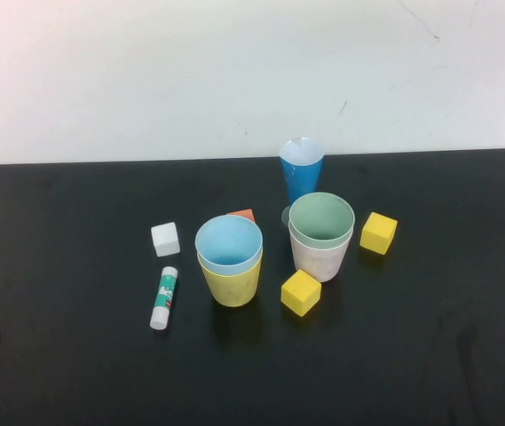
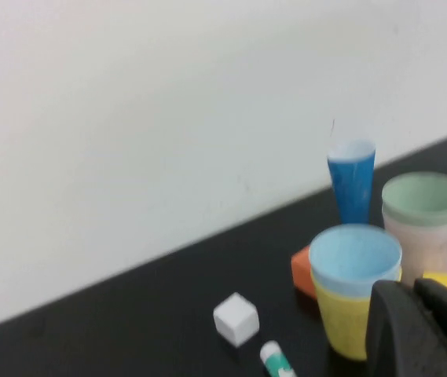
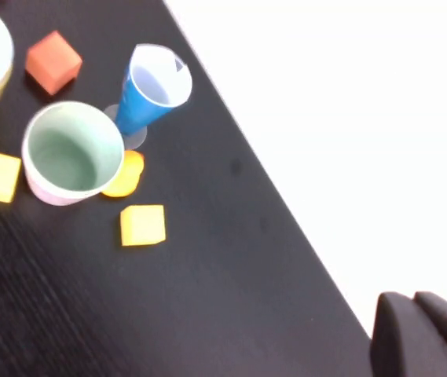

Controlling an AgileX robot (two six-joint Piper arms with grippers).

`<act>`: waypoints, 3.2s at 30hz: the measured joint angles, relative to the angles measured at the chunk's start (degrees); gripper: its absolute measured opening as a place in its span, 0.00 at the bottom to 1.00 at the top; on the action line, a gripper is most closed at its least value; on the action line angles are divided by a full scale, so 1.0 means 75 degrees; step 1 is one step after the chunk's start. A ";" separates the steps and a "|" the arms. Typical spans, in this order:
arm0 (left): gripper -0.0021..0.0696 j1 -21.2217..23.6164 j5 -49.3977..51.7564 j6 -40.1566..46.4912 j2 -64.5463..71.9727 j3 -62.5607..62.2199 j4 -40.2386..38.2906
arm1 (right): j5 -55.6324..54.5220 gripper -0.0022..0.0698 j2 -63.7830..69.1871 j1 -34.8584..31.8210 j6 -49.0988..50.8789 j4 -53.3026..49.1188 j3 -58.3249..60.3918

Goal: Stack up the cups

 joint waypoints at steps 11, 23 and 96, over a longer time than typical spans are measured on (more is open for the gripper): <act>0.03 0.0000 0.0085 -0.0087 -0.0829 0.0000 -0.0536 | -0.1534 0.03 -0.4246 0.0000 0.1030 -0.0050 0.5214; 0.03 0.0000 -0.0717 -0.0136 -0.0879 0.0707 -0.0629 | -0.3968 0.03 -0.8520 0.0000 0.1940 0.0392 1.1042; 0.03 0.2601 0.0901 -0.1975 -0.2008 0.2652 0.0412 | -0.4183 0.03 -0.9433 0.0000 0.1783 0.0370 1.2265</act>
